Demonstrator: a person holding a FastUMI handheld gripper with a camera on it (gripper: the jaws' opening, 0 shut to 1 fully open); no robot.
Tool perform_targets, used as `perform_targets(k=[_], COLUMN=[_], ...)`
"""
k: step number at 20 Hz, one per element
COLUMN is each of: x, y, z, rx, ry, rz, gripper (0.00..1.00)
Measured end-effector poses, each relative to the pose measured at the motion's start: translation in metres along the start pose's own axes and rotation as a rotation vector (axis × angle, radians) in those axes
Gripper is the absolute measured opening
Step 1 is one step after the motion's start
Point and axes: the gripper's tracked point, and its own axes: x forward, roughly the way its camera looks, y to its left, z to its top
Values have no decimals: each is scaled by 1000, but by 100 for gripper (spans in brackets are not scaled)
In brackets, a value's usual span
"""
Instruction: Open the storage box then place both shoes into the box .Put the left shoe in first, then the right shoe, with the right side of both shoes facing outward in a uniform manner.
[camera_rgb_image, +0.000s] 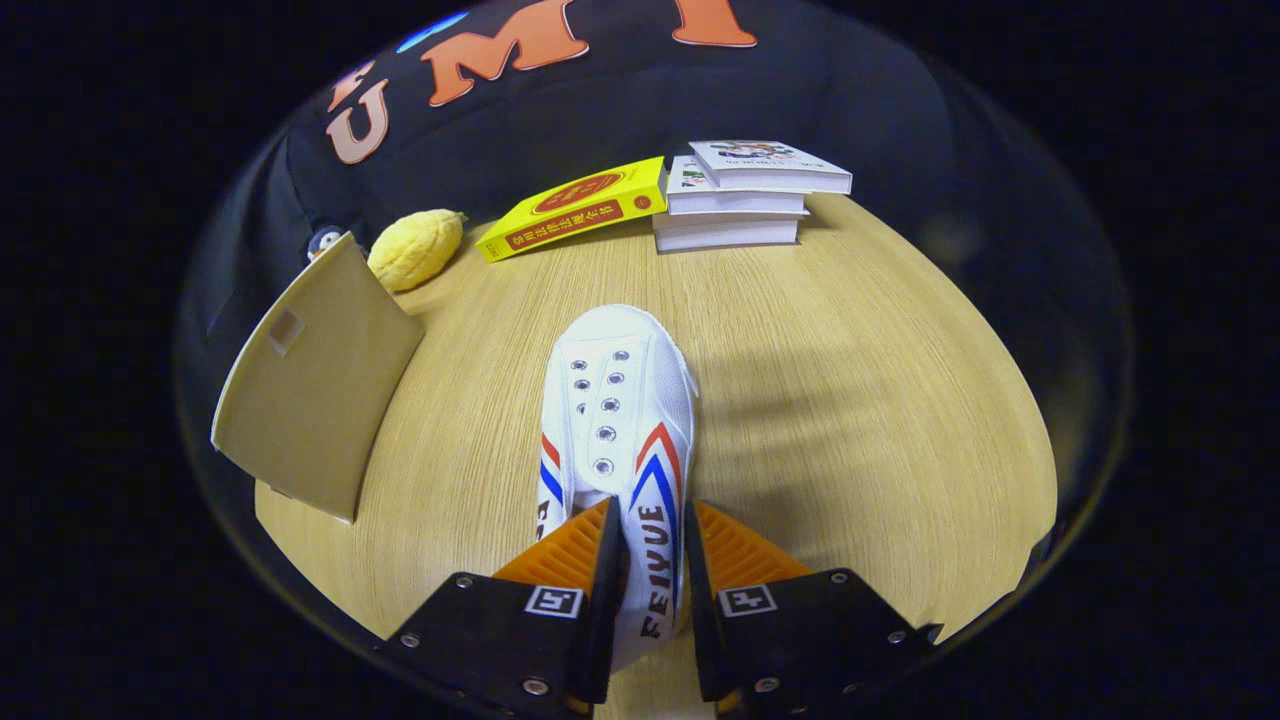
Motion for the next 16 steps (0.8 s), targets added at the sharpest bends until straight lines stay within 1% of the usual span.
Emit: perform_targets(k=[1, 2, 3, 4, 5, 6, 7, 8, 10, 13, 15, 16], x=[1, 0, -4, 4, 4, 4, 1, -2, -5, -17, -28, -34], y=[-1, -4, -8, -10, -10, -11, -11, -7, 1, 8, 23, 30], z=[1, 2, 3, -2, 0, 3, 2, 5, 19, 41, 55, 62], rx=[2, 8, 38, 86, 134, 150, 152, 167, 223, 180, 215, 213], ry=[-2, -13, -24, -37, -61, -92, -108, -117, -135, -183, -189, -200], rz=[2, 6, 7, 12, 20, 25, 30, 53, 90, 79, 105, 109], gripper=[33, 26, 23, 6, 4, 0, 0, 0, 0, 0, 0, 0])
